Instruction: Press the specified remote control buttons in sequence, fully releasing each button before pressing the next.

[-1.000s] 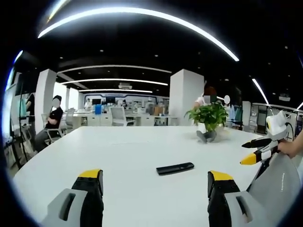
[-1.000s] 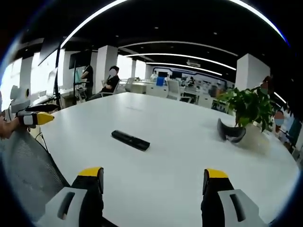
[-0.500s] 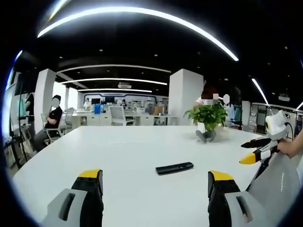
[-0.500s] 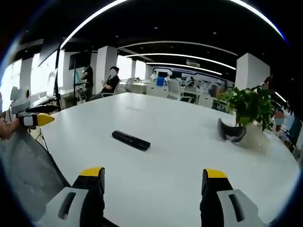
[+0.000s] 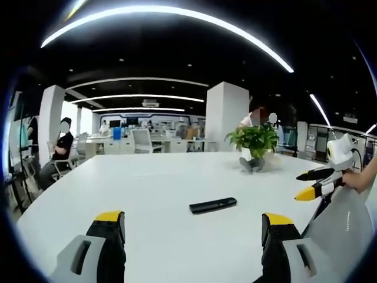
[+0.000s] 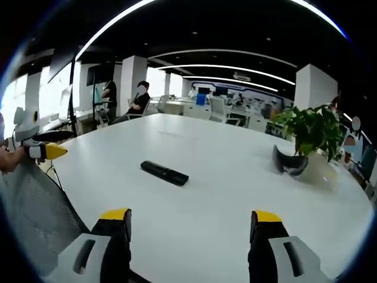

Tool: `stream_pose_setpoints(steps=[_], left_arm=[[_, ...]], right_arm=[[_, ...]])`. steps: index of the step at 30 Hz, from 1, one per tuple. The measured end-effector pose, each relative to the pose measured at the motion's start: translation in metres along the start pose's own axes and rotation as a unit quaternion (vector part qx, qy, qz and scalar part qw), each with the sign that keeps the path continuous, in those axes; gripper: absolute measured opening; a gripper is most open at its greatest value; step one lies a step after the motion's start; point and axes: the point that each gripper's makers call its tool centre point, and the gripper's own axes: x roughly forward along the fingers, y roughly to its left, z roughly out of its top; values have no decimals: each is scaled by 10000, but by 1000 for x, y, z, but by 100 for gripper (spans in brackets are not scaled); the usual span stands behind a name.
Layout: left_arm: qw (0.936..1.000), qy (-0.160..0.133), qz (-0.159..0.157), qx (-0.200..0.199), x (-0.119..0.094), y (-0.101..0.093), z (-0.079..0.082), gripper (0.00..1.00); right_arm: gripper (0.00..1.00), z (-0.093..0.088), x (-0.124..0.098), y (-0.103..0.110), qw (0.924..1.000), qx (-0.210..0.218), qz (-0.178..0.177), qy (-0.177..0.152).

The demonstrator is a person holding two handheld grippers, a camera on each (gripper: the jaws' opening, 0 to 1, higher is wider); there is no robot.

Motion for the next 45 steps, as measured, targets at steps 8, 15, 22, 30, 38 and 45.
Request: stream_pose_setpoints(steps=[8, 15, 22, 30, 38, 45], left_arm=[[9976, 464, -481, -201, 10, -14, 3, 100], [9852, 1222, -1116, 434, 36, -32, -4, 100], [9810, 1363, -1371, 146, 59, -25, -3, 100], [9686, 1774, -1716, 319, 82, -26, -12, 100], [9515, 2236, -2093, 301, 91, -38, -32, 100], [9450, 2318, -2281, 347, 107, -48, -39, 100]], right_arm=[[81, 1, 0, 1, 10000, 28, 36, -13], [80, 2, -1, -3, 10000, 61, -8, -72], [77, 2, -2, -2, 10000, 50, 0, -77], [75, 0, -2, -3, 10000, 40, -8, -23], [72, 9, -7, -6, 9996, 65, -94, -269], [69, 14, -11, -17, 9983, 157, -321, -461]])
